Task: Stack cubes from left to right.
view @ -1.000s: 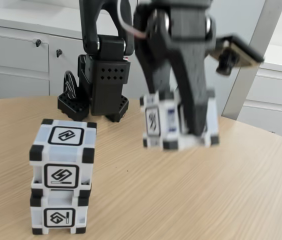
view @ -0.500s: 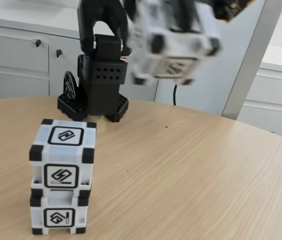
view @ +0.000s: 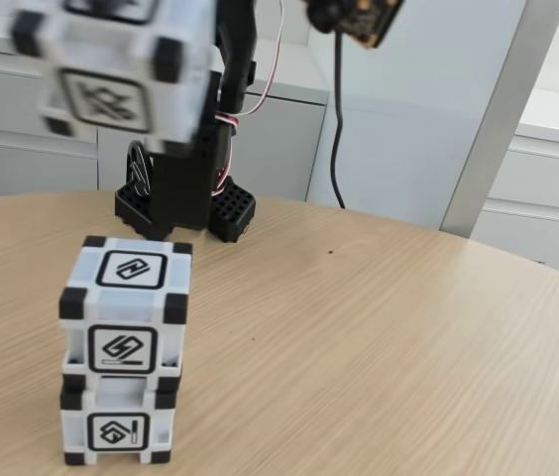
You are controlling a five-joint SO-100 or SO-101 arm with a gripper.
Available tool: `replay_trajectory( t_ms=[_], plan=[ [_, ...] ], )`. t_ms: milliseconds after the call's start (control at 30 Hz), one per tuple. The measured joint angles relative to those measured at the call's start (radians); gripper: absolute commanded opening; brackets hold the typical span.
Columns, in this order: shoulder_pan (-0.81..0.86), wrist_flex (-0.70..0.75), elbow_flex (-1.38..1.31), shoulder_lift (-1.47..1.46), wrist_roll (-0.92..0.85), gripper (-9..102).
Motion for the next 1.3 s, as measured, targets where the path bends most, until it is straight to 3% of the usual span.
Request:
replay_trajectory(
  t_ms=[800, 1067, 1300],
  plan=[
    [0.009, 0.0, 0.109, 0.0, -0.091, 17],
    [0.009, 0.109, 0.109, 0.006, -0.123, 16],
    [0.009, 0.118, 0.109, 0.005, -0.161, 17]
  ],
)
